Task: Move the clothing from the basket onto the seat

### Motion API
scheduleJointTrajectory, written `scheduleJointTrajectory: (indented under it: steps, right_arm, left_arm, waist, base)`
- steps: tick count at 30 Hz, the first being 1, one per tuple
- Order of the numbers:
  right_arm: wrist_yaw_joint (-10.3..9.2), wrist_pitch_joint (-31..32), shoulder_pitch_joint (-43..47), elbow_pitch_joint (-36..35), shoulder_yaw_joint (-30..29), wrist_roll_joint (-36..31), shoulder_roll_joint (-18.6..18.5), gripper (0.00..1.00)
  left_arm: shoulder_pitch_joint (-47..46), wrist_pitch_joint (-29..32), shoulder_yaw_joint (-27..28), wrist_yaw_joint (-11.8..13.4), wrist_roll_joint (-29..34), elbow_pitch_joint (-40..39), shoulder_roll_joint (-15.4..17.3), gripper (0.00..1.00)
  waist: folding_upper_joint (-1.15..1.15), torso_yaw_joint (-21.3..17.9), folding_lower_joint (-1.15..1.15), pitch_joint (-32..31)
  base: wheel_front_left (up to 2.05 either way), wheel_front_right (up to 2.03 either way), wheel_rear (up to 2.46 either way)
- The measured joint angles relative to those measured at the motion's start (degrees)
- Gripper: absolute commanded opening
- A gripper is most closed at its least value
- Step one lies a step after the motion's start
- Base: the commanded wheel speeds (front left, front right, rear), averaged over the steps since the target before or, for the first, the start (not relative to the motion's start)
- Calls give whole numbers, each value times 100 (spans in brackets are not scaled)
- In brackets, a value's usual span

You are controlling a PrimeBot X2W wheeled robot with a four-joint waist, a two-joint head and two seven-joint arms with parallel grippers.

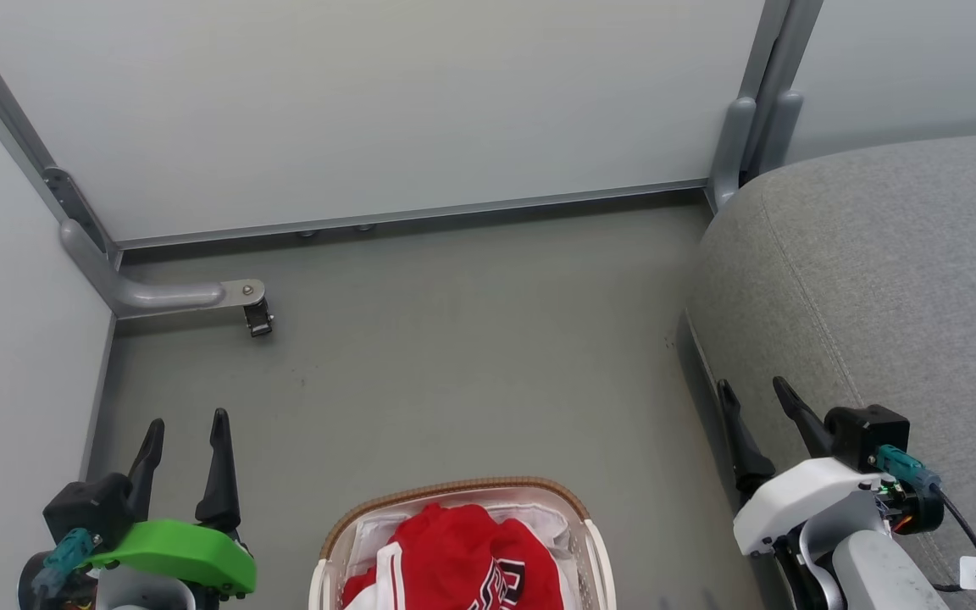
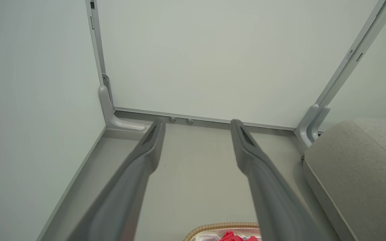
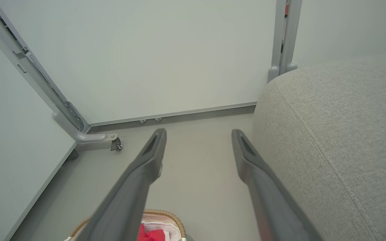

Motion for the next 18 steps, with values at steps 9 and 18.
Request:
scheduleJointTrajectory:
  steps: [9, 18]
  right_arm:
    - [0, -100, 2, 159, -44, -582, 15, 100]
    - [0, -203, -2, 224, -35, -1004, 24, 100]
  left_arm:
    - [5, -102, -19, 0, 445, 21, 8, 100]
    - [12, -203, -81, -1, 727, 104, 3, 100]
  waist:
    - [0, 21, 0, 9]
    - [0, -4, 0, 78]
  base:
    - [0, 0, 0]
    - [0, 0, 0]
